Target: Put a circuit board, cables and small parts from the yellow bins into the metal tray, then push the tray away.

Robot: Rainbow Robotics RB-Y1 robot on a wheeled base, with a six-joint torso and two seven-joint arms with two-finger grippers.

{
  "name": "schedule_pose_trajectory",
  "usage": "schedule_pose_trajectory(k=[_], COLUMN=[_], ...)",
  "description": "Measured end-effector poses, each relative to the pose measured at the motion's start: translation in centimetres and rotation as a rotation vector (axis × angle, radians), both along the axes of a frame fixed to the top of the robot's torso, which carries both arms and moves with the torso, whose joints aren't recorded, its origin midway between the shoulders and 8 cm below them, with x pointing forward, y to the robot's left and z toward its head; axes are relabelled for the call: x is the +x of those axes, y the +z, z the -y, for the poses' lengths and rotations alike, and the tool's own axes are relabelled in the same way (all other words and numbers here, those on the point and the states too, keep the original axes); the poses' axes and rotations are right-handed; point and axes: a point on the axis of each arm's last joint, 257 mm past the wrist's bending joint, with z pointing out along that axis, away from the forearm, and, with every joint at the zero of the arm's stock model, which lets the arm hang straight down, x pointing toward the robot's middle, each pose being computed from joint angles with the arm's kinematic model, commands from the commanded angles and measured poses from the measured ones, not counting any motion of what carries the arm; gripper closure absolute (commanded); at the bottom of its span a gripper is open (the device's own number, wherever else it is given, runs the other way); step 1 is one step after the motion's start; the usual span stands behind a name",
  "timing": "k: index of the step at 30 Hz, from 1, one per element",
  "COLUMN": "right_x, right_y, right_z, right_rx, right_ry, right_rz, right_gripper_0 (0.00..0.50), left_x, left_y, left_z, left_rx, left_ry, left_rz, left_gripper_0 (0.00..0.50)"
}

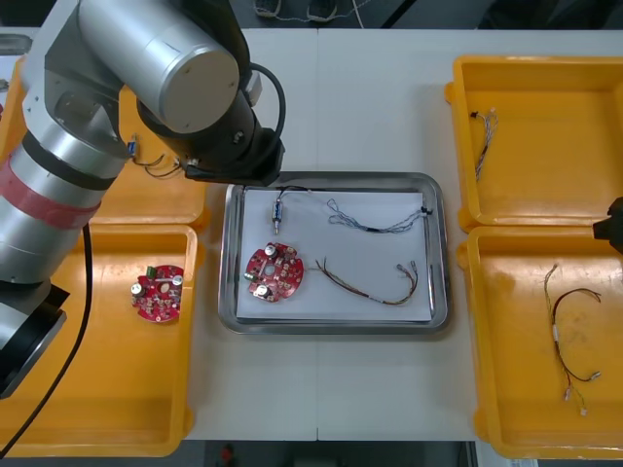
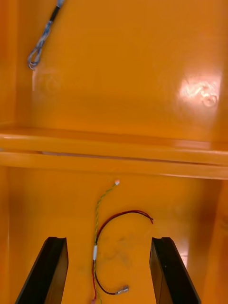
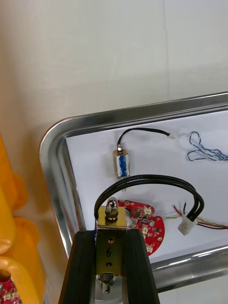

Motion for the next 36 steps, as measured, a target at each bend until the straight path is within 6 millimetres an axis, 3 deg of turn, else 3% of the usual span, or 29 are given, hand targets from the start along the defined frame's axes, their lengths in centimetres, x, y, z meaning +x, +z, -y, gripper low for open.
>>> schedule_pose_trajectory(k=[10, 15, 26, 36], right_x=[-1.6, -1.9, -2.4, -3.1], right_y=[-2.3, -3.0, -3.7, -4.3], right_z=[1.4, 1.5, 1.5, 1.6], right_rx=[0.022, 0.036, 0.044, 0.071], right_ry=[-0.053, -0.057, -0.06, -0.086], right_rz=[-0.059, -0.08, -0.098, -0.115], right_gripper_0=[0.0, 0.0, 0.0, 0.0], left_x=[0.3, 1.2, 3.3, 3.3], left_y=[-2.8, -4.5, -7.7, -10.0], left_z=[3.1, 3.8, 5.0, 5.5], left_rx=[-0.012, -0.051, -0.068, -0.041], left_ry=[0.023, 0.103, 0.103, 0.074], left_rz=[0.028, 0.033, 0.055, 0.054], left_gripper_0=[0.495, 0.495, 0.495, 0.495])
